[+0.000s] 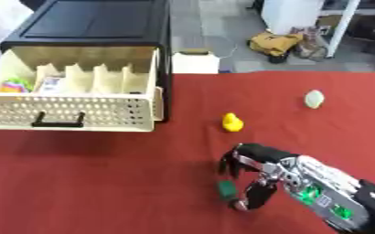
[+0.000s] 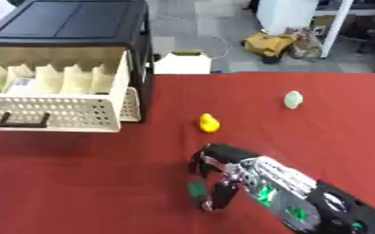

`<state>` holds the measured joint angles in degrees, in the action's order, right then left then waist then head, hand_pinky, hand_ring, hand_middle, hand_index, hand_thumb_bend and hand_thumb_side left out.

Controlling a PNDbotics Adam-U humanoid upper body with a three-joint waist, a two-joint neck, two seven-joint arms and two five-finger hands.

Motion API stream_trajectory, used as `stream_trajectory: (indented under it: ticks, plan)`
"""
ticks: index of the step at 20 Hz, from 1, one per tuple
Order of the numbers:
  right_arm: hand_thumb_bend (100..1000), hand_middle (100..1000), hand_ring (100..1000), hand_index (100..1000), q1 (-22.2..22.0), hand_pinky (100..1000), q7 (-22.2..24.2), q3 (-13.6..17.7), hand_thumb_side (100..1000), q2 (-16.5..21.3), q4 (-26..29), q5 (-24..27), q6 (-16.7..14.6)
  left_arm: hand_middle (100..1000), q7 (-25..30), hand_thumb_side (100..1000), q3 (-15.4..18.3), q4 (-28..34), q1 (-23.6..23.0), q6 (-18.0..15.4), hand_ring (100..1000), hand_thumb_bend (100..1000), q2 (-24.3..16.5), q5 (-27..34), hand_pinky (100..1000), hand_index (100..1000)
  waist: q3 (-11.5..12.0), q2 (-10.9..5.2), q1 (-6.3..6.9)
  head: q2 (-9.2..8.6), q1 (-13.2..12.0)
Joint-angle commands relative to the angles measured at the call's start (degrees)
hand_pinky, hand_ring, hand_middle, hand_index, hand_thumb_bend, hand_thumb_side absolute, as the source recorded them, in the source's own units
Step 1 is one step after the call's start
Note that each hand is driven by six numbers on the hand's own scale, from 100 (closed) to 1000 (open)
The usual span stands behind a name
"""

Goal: Pick up objects from table and place into drawer.

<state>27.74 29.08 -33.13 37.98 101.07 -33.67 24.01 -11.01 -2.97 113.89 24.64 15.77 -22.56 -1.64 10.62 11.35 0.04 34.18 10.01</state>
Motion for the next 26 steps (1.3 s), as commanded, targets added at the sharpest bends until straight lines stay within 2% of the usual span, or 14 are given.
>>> stream_trajectory:
  ticks: [1,6,26]
  plan:
    - [476,502,714,738,0.9,650,0.2,0.9,100,0.8,0.8,-0.6,-0.5,100,0.2,1000,0.7,0.7,0.4,-0.1,100,100,-0.5,-0.2,100,684,0.1,-0.73,0.11,-0.57,0.1]
    - [466,486,708,719,0.8,647,0.7,0.7,100,0.3,-0.4,-1.1,-1.2,100,0.2,1000,0.7,0.7,0.3,-0.1,100,100,-0.4,-0.2,100,683,0.2,-0.61,0.16,-0.49,0.2]
    - [443,456,692,656,0.3,640,-2.0,0.4,100,-1.7,-4.3,-2.1,-1.7,100,0.3,1000,0.8,0.7,0.1,-0.2,100,100,-0.1,-0.2,100,680,0.5,-0.59,0.31,-0.60,0.4]
